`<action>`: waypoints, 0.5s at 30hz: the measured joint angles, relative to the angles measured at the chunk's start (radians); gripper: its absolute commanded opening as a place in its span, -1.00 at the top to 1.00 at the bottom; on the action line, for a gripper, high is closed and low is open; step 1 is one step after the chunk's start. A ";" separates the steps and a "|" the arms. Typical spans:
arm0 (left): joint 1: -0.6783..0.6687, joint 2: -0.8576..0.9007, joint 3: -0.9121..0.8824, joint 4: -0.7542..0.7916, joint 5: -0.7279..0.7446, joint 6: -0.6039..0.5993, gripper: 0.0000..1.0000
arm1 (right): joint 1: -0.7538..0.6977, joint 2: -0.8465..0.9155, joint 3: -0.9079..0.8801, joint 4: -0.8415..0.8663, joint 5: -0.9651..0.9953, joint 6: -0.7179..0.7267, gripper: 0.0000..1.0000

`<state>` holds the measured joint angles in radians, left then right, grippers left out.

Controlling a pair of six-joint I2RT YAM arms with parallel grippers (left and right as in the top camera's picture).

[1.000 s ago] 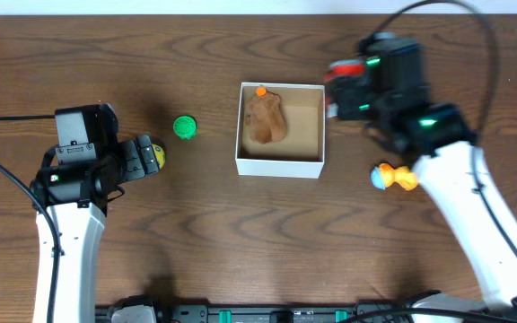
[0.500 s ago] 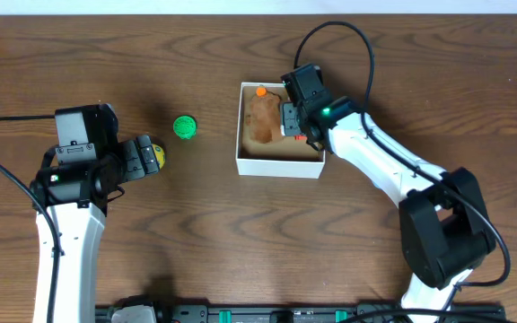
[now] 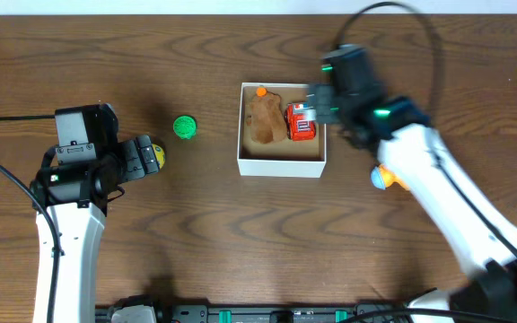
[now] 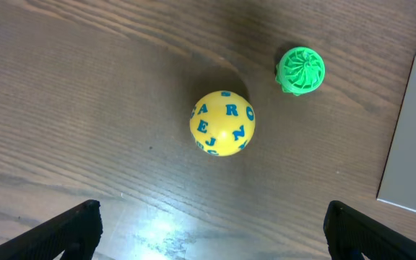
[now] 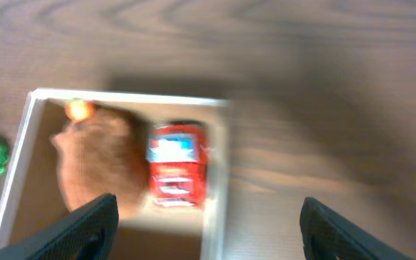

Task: Pack container
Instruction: 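Place the red fire truck into the box beside the plush, then reach the right gripper to the orange rubber duck and grasp it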

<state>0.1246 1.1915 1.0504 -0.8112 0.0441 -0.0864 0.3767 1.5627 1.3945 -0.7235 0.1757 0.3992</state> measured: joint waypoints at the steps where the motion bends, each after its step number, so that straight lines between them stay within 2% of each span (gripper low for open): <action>1: 0.000 0.000 0.000 0.000 0.001 0.000 -0.96 | -0.043 -0.034 0.004 -0.047 0.000 0.000 -0.62; 5: 0.000 0.000 0.000 0.000 0.001 0.000 -0.96 | -0.214 -0.093 0.014 -0.253 -0.004 0.006 -0.57; 8: 0.000 0.000 0.000 0.000 0.001 0.000 -0.96 | -0.304 -0.078 0.000 -0.337 -0.012 0.008 -0.61; 11: 0.000 0.000 0.000 0.000 0.001 0.000 -0.96 | -0.353 -0.051 -0.064 -0.309 -0.021 0.009 -0.64; 15: 0.000 0.000 0.000 0.000 0.001 0.000 -0.96 | -0.373 0.001 -0.203 -0.166 -0.027 0.010 -0.63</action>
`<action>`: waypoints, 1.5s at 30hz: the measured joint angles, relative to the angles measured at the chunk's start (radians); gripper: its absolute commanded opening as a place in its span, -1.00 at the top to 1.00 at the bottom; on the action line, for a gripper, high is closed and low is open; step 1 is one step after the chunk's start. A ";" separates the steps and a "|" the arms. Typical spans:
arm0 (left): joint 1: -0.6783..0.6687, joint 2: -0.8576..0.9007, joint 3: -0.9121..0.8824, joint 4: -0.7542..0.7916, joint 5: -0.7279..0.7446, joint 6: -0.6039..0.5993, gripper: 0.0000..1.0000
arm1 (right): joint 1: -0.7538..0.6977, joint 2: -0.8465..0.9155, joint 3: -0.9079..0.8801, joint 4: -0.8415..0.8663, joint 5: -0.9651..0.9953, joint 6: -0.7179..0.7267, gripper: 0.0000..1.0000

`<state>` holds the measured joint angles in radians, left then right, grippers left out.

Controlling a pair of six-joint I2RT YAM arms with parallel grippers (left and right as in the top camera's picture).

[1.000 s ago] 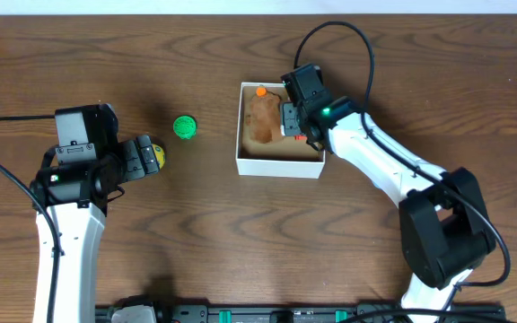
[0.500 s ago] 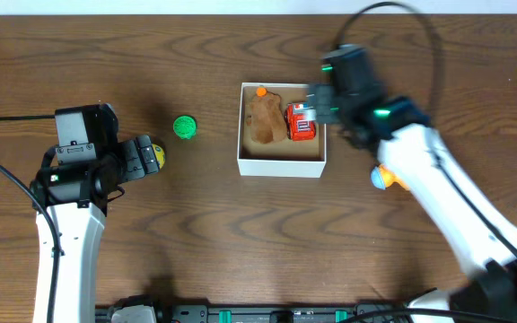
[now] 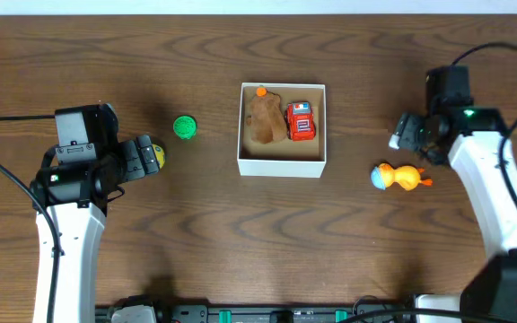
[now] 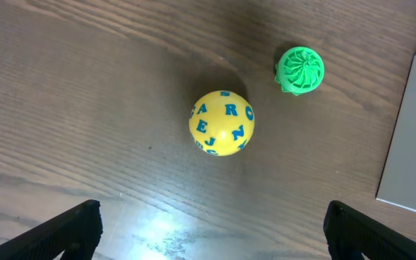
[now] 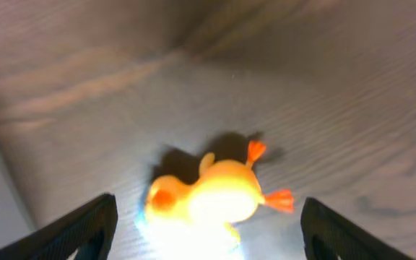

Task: Pack container
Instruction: 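Reach the right gripper to the orange rubber duck and grasp it, then lower the rubber duck into the box front and release it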

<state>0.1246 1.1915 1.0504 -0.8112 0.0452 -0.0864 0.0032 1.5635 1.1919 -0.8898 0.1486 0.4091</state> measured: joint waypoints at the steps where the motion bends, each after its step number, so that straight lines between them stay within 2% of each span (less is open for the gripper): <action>1: 0.000 0.000 0.000 0.000 0.000 0.000 -0.96 | -0.001 0.016 -0.039 0.041 -0.002 0.000 -0.60; 5: 0.000 0.000 0.000 0.000 0.000 0.000 -0.96 | -0.001 0.084 -0.146 0.166 -0.036 0.001 -0.51; 10: 0.000 0.000 0.000 0.000 0.000 0.000 -0.96 | -0.001 0.166 -0.182 0.193 -0.059 0.013 -0.42; 13: 0.000 0.000 0.000 0.000 0.000 0.000 -0.96 | -0.001 0.187 -0.182 0.200 -0.063 0.017 0.05; 16: 0.000 0.000 0.000 0.000 0.000 0.000 -0.96 | -0.001 0.188 -0.181 0.200 -0.063 0.029 0.43; 26: 0.000 0.000 0.000 0.000 0.000 0.000 -0.96 | 0.010 0.116 -0.169 0.128 -0.089 0.027 0.97; 31: 0.000 0.000 0.000 0.000 0.000 0.000 -0.96 | 0.088 -0.027 -0.100 0.087 -0.152 -0.010 0.98; 38: 0.000 0.000 0.000 0.000 0.000 0.000 -0.96 | 0.314 -0.222 0.069 0.231 -0.254 -0.207 0.97; 42: 0.000 0.000 0.000 0.000 0.000 0.000 -0.96 | 0.459 -0.246 0.101 0.303 -0.289 -0.327 0.97; 45: 0.000 0.000 0.000 0.000 0.000 0.000 -0.96 | 0.514 -0.203 0.101 0.304 -0.295 -0.393 0.97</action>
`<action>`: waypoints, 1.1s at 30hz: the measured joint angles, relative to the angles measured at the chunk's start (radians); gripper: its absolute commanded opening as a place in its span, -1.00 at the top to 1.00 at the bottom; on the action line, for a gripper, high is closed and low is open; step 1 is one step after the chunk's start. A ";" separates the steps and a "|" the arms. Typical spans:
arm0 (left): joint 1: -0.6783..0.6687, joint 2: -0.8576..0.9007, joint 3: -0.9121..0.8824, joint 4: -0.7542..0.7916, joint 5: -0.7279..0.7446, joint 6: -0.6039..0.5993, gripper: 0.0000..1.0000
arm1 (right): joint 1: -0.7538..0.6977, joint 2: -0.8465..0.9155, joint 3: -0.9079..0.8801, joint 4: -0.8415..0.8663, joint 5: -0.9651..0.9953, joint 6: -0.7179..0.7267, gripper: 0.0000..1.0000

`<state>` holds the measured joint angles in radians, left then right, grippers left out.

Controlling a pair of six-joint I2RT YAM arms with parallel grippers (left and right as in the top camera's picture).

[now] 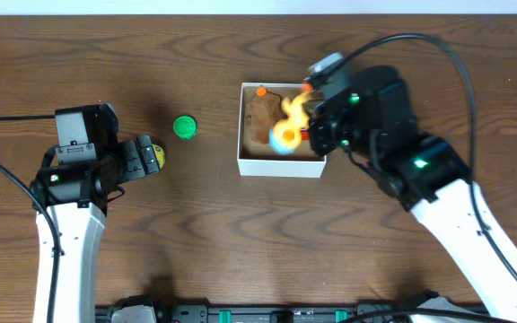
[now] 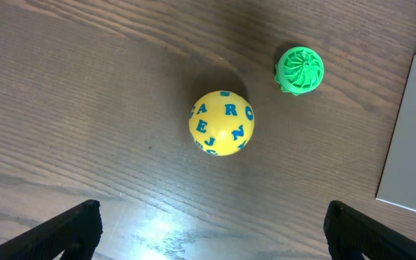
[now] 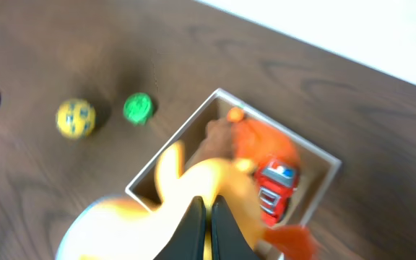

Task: Pack container
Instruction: 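Lower the rubber duck into the box front and release it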

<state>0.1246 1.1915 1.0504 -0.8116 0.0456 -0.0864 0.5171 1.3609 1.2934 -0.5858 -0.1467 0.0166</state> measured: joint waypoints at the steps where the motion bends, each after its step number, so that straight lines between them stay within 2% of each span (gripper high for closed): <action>1: 0.000 0.000 0.000 0.000 0.000 0.000 -0.96 | 0.006 0.021 0.000 0.000 0.003 -0.015 0.97; 6: 0.000 0.000 0.000 0.000 0.000 0.000 -0.96 | 0.001 0.192 -0.002 0.008 0.033 -0.107 0.97; 11: 0.000 0.000 0.000 0.000 0.000 0.000 -0.96 | 0.002 0.290 -0.014 0.038 0.036 -0.099 0.97; 16: 0.000 0.000 0.000 0.000 0.000 0.000 -0.96 | 0.002 0.304 -0.014 0.071 0.051 0.023 0.98; 22: 0.000 0.000 0.000 0.000 0.000 0.000 -0.96 | 0.002 0.305 -0.014 0.013 0.077 0.216 0.93; 24: 0.000 0.000 0.000 0.000 0.000 0.000 -0.96 | 0.002 0.305 -0.014 -0.008 0.084 0.268 0.67; 25: 0.000 0.000 0.000 0.000 0.000 0.000 -0.96 | 0.002 0.306 -0.016 -0.009 0.087 0.282 0.43; 26: 0.000 0.000 0.000 0.000 0.000 0.000 -0.96 | 0.002 0.306 -0.018 -0.008 0.092 0.296 0.28; 27: 0.000 0.000 0.000 0.000 0.000 0.000 -0.96 | 0.002 0.306 -0.020 -0.008 0.095 0.304 -0.08; 28: 0.000 0.000 0.000 0.000 0.000 0.000 -0.96 | 0.002 0.306 -0.023 -0.008 0.097 0.317 -0.23; 33: 0.000 0.000 0.000 0.000 0.000 0.000 -0.96 | 0.002 0.305 -0.031 0.042 0.115 0.309 -0.49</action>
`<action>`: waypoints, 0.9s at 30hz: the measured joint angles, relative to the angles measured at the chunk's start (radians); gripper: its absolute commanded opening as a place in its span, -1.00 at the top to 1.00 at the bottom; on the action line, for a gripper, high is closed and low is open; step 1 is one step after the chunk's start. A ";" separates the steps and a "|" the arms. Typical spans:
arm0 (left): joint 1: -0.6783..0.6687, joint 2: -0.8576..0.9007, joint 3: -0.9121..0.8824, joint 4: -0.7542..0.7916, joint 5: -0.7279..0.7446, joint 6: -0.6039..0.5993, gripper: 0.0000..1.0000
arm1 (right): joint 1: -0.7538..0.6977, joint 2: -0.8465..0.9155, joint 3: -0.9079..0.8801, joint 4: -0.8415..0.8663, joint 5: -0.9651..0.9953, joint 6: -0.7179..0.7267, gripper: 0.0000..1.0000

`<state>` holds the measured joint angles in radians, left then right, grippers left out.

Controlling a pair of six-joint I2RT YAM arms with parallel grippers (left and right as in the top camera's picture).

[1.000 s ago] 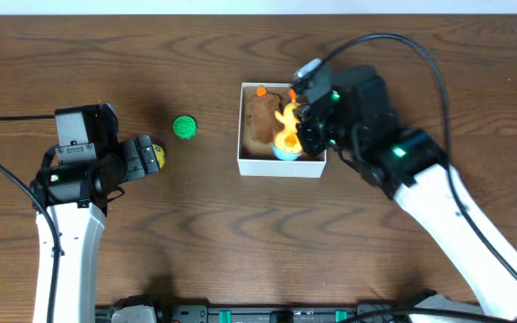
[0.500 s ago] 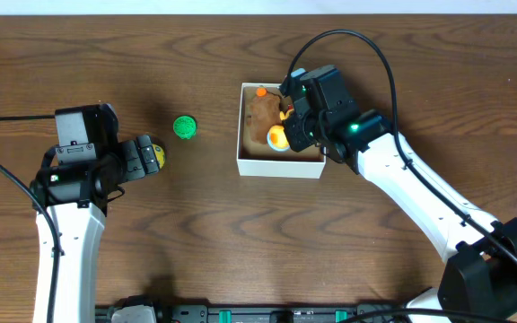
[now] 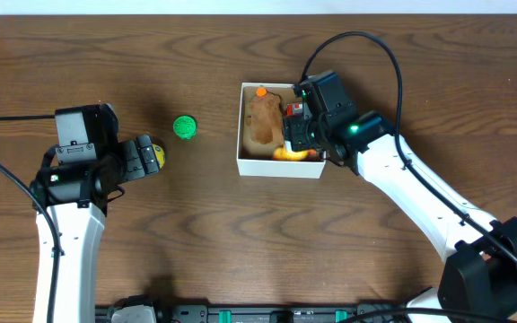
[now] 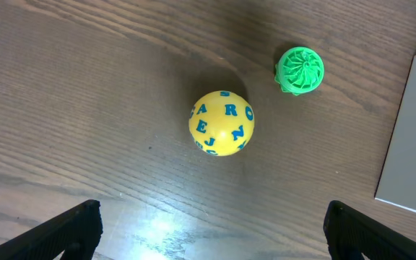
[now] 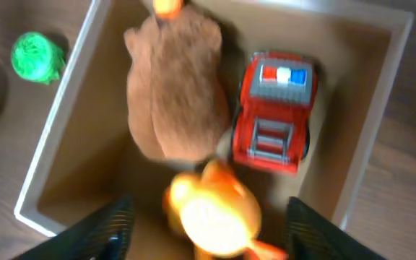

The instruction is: Pack container

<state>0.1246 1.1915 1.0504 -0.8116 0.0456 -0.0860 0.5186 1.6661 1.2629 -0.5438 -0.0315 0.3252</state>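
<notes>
A white open box stands mid-table with a brown plush toy, a red toy car and a yellow-orange rubber duck inside. My right gripper hangs open over the box's near end, its fingers wide on either side of the duck and apart from it. On the wood to the left lie a yellow ball with blue letters and a green ridged ball. Just short of the yellow ball, my left gripper is open with nothing between its fingers.
The box's left wall shows at the right edge of the left wrist view. Black cables run from both arms across the back of the table.
The right gripper was shut on the duck above the box; now it is open low in the box and the duck lies on the box floor. The left arm has not moved.
The right gripper was open over the box with the plush and the car inside. Then it was open above the duck lying right of the box. Then it held the duck over the box, and now the duck rests inside. The left gripper stayed open by the yellow ball throughout.
</notes>
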 measured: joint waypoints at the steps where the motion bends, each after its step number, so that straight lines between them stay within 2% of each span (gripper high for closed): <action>1: 0.000 0.000 0.000 0.000 0.000 0.000 -0.96 | 0.000 -0.001 0.000 0.018 0.006 -0.006 -0.52; 5: 0.000 0.000 0.000 0.000 0.000 0.000 -0.96 | -0.010 -0.036 0.000 0.011 0.025 -0.021 -0.54; 8: 0.000 0.000 0.000 0.000 0.000 0.000 -0.96 | -0.069 -0.108 0.000 -0.068 0.028 0.001 -0.57; 13: 0.000 0.000 0.000 0.000 0.000 0.000 -0.96 | -0.343 -0.239 0.009 -0.203 0.020 0.065 -0.74; 15: 0.000 0.000 0.000 0.005 0.000 0.000 -0.96 | -0.454 -0.251 0.014 -0.241 0.005 0.077 -0.79; 17: 0.000 0.000 0.000 0.053 0.000 -0.001 -0.96 | -0.546 -0.250 0.015 -0.282 -0.006 0.088 -0.98; 19: 0.000 0.000 0.000 0.096 0.000 -0.018 -0.96 | -0.619 -0.241 0.015 -0.319 -0.020 0.094 -0.98; 23: 0.000 0.000 0.000 0.094 0.000 -0.075 -0.96 | -0.693 -0.221 0.010 -0.331 -0.029 0.094 -0.98; 27: 0.000 0.003 0.000 0.115 0.000 -0.098 -0.96 | -0.708 -0.201 0.003 -0.333 -0.037 0.094 -0.98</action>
<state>0.1246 1.1946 1.0504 -0.6964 0.0456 -0.1841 -0.1890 1.4651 1.2659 -0.8772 -0.0685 0.4194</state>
